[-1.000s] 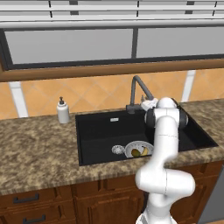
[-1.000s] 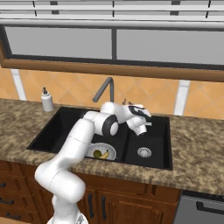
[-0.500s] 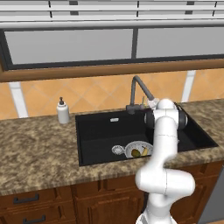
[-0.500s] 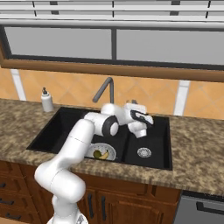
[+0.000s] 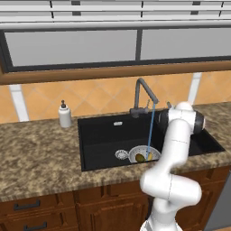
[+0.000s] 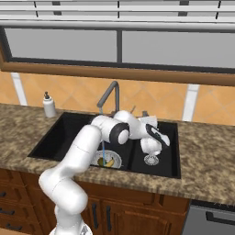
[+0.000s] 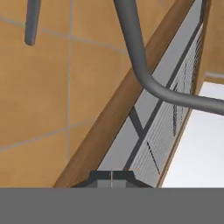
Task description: Put the colander in the sink, put the banana, mango in the colander, and turn on the sink faucet and pour water over the colander.
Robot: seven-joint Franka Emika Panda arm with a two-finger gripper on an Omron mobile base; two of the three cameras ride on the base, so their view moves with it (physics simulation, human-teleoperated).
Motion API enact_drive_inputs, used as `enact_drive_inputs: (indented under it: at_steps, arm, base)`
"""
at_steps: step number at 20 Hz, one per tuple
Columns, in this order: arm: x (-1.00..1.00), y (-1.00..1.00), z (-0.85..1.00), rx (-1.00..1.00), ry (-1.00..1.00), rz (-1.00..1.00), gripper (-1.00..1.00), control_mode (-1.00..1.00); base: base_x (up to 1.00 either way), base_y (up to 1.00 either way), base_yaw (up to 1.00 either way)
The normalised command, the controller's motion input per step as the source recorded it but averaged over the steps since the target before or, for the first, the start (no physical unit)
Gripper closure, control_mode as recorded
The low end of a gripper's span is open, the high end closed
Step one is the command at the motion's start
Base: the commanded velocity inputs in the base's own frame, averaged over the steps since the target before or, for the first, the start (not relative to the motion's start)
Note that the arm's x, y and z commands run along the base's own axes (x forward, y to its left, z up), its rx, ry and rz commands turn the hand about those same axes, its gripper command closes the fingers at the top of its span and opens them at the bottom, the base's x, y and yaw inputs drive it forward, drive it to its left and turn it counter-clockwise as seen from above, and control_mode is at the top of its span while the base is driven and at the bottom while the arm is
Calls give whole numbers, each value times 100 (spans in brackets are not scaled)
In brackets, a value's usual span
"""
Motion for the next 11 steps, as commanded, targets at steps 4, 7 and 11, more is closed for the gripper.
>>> enact_drive_inputs:
  at_steps: [4,7,11]
  arm:
    - [-100,55,70,-31,-44,9,100,-100]
    - [-100,46,80,-21,-51,7,100,-100]
    - [-100,26,58,-11,-53,1,100,-100]
  base:
    - [0,0,0]
    - [0,0,0]
    - [0,0,0]
